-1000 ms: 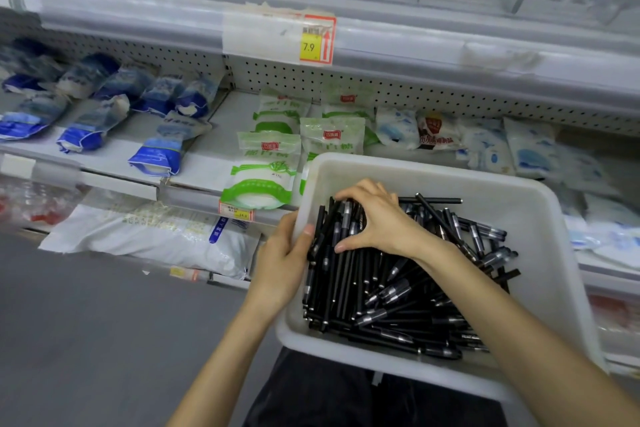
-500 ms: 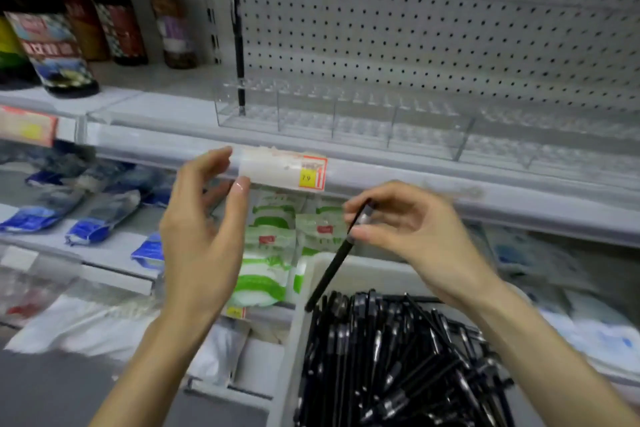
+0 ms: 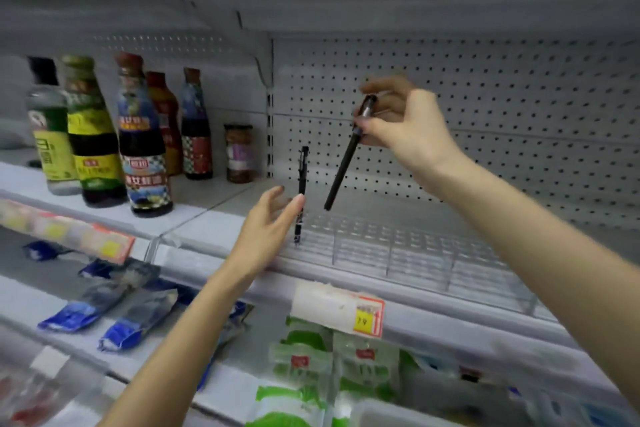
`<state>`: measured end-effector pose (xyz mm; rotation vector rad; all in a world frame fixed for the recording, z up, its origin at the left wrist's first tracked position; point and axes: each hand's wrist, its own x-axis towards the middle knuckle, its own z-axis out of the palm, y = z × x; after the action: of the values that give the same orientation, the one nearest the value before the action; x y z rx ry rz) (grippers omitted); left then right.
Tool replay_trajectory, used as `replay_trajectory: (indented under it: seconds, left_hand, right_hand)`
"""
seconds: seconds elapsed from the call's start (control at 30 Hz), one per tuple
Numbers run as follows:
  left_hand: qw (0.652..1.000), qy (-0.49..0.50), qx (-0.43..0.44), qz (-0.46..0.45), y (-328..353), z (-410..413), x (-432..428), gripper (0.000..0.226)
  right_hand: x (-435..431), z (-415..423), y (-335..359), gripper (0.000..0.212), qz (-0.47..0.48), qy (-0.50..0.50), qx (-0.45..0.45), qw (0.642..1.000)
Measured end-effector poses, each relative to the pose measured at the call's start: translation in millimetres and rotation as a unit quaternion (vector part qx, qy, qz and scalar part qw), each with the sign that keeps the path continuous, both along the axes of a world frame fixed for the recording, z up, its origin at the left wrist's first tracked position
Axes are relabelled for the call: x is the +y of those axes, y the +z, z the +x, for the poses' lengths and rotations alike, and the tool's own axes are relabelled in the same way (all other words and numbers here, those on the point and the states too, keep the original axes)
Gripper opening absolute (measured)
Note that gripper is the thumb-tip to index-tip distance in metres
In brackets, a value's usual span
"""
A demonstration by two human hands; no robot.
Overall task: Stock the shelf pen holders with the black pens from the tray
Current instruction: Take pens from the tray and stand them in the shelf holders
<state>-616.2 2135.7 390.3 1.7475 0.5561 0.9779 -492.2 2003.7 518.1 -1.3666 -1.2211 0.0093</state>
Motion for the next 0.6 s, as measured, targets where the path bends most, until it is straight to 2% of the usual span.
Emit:
replay_trajectory:
  seconds: [0.27,0.4,0.6]
  left_hand:
    - [0.996,0.003,0.048,0.080,-11,2,11,0.084]
    - [0.991,0.024,0.059,0.119,-15,5,12,0.082]
    - [0.990,0.032,0.050,0.125,-16,6,12,0.082]
  right_hand:
    - [44,8,-17,0.030,-0.009,-0.006,-0.008,1.000]
    - [49,10,-16,0.030,-0.012,0.028,0.006,1.000]
    - [55,16,-27,0.033,-0.050,0.079,0.017,0.995]
